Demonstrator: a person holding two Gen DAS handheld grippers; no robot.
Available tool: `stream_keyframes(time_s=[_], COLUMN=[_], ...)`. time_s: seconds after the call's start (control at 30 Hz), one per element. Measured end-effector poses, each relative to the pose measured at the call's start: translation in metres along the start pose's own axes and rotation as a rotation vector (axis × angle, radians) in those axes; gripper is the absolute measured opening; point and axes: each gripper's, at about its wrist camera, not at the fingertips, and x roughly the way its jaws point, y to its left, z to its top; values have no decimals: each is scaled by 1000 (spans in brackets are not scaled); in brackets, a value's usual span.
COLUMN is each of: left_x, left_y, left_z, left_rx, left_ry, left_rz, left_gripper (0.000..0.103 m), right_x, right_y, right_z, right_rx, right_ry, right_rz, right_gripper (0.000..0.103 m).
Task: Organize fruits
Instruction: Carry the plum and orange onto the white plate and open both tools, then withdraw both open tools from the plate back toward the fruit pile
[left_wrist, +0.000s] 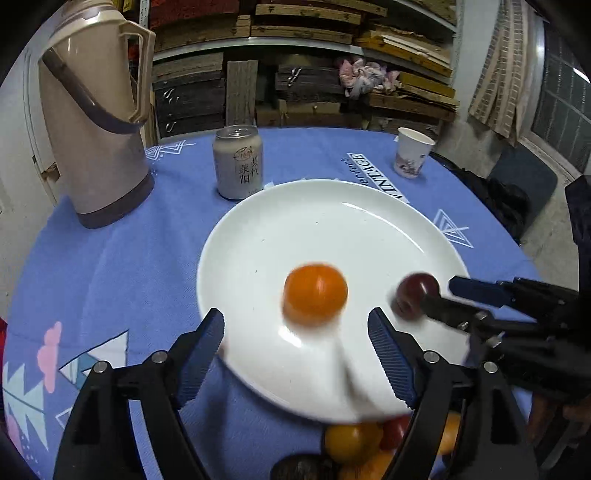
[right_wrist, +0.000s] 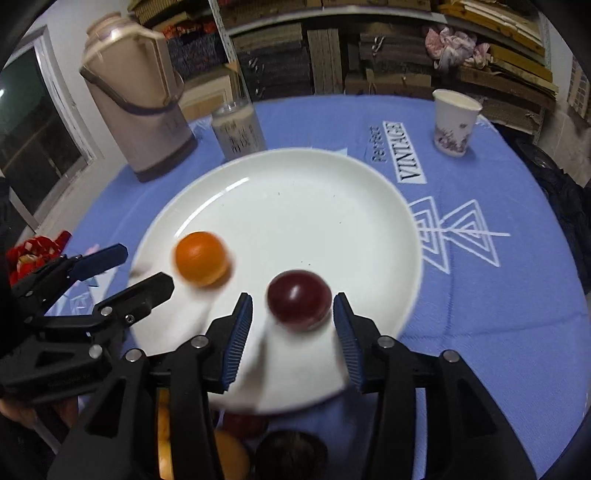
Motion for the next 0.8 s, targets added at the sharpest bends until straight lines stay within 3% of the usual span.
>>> stream_keyframes(time_s=[0.03, 0.13, 0.3, 0.53, 0.63, 0.8], left_x=[-8, -26, -56, -82, -89, -98], left_y=[1, 5, 9, 3, 4, 4], left_z=[-5, -20, -54, -106, -122, -142], left_rx=[-1, 15, 26, 78, 60, 26], left_ry=[1, 12, 3, 39, 48, 56], left_rz=[-6, -15, -21, -13, -22, -29], left_gripper=[81, 81, 81, 82, 87, 88], right_x=[-10, -39, -76, -106, -108, -108], right_y=[-3, -7, -3, 14, 21, 30], right_z=[-4, -22, -63, -127, -148, -172], right_rx=[6, 13, -36, -65, -88, -113], right_ry=[-13, -62, -70, -53, -27, 14], right_rz=[11, 28, 26, 42, 36, 26], right_gripper=[49, 69, 83, 89, 89, 89])
